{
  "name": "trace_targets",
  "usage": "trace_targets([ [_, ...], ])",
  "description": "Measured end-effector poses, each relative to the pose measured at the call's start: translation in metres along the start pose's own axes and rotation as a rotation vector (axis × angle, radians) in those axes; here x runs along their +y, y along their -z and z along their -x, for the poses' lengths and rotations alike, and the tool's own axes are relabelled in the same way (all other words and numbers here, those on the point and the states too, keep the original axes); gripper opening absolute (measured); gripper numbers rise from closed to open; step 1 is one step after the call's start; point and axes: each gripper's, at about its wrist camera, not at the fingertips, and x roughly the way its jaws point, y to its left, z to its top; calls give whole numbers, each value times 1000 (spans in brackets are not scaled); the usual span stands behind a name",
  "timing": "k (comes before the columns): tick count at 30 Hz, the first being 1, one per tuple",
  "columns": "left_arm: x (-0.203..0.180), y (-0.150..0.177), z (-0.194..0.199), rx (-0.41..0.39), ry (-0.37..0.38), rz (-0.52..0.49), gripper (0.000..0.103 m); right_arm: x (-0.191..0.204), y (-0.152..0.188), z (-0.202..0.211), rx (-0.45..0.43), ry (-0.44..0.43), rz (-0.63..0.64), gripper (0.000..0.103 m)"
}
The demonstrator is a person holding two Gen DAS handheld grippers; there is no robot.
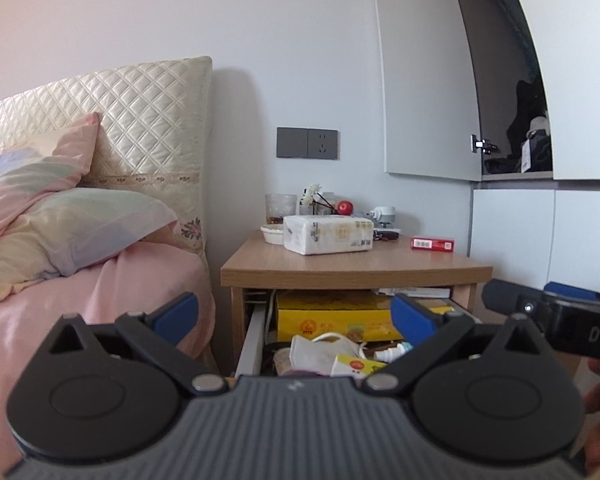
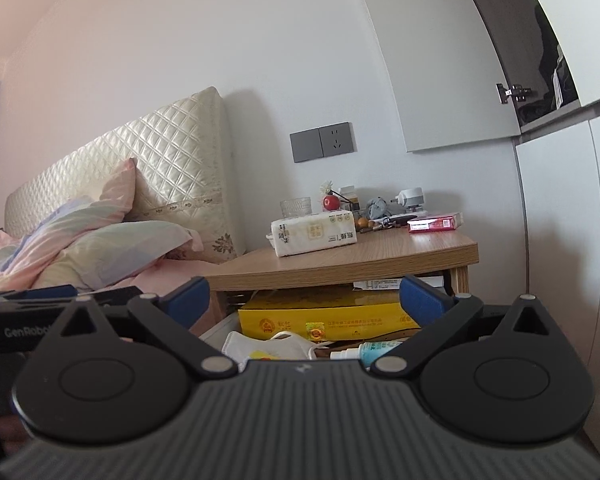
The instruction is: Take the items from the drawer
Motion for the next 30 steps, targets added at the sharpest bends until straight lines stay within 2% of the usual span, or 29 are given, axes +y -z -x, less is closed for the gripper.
trace_targets([
  [30,-6,7,1,13,-37,-50,103,-3,4,-2,49,-2,-39,103],
])
